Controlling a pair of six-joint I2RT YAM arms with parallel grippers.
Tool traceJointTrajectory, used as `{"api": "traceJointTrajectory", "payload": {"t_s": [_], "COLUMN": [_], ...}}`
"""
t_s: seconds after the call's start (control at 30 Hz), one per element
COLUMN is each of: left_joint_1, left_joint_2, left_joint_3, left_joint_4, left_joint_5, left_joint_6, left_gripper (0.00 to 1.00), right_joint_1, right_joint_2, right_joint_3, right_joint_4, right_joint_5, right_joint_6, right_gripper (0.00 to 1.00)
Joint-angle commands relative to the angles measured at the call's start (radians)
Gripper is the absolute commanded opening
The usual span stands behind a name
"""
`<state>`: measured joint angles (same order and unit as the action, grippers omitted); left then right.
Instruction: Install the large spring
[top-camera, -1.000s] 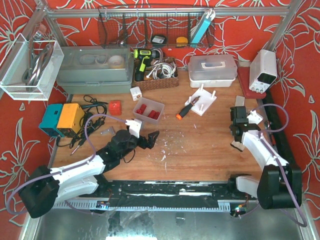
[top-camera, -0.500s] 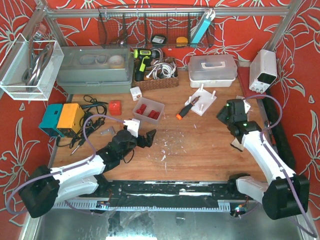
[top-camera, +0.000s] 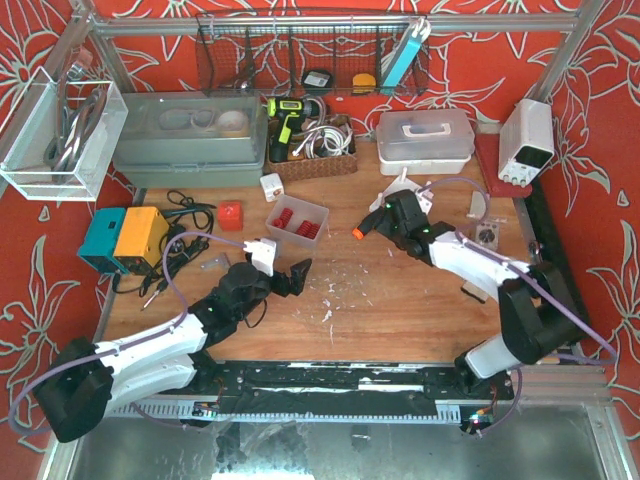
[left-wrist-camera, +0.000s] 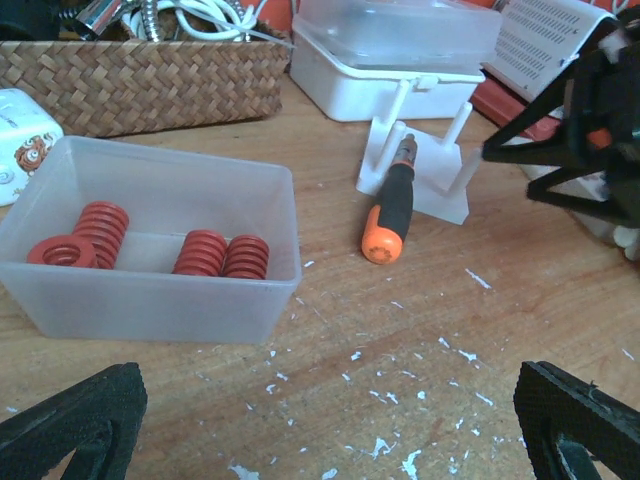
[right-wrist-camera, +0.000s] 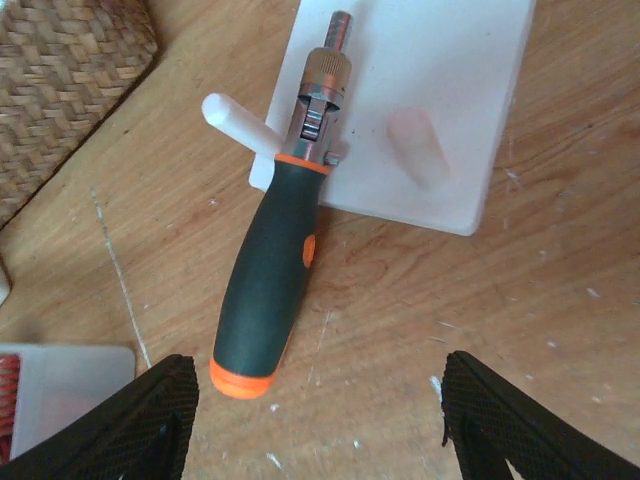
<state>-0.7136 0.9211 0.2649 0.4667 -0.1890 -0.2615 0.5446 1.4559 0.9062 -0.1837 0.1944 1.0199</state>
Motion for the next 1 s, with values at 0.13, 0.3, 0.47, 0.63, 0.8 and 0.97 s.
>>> {"api": "traceJointTrajectory", "payload": {"t_s": [0.13, 0.3, 0.47, 0.63, 0.8, 0.97], "left_joint_1": [-0.003, -0.004, -0.003, -0.003, -0.003, -0.003], "left_joint_2": [-0.006, -0.014, -0.016, -0.016, -0.006, -0.01], "left_joint_3": [-0.003, -0.004, -0.004, -0.016, -0.014, -0.015], "left_joint_4": [0.038, 0.038, 0.039, 0.08, 0.097, 0.096], "left_joint_5": [0.008, 0.01, 0.014, 0.091, 0.137, 0.131], "left_joint_6": [0.01, 0.009, 0.011, 0.022, 0.026, 0.026], "left_gripper": [0.99, 0.99, 0.99, 0.99, 0.99, 0.99], "right_joint_1": [0.006, 0.008, 0.01, 0.011, 0.011, 0.011], "right_joint_2": [0.222, 0.309, 0.384, 0.454, 0.494, 0.514], "right_joint_3": [0.132, 0.181, 0.226, 0.278, 0.29, 0.295], "right_joint_4": [0.081, 0.1, 0.08, 0.083, 0.091, 0.086], "right_joint_5": [0.026, 0.033, 0.051, 0.027, 0.025, 0.03], "right_joint_6": [0.06, 0.063, 0.074, 0.07, 0.072, 0.084], "right_gripper": [0.72, 0.72, 0.7, 0.68, 0.65, 0.6]}}
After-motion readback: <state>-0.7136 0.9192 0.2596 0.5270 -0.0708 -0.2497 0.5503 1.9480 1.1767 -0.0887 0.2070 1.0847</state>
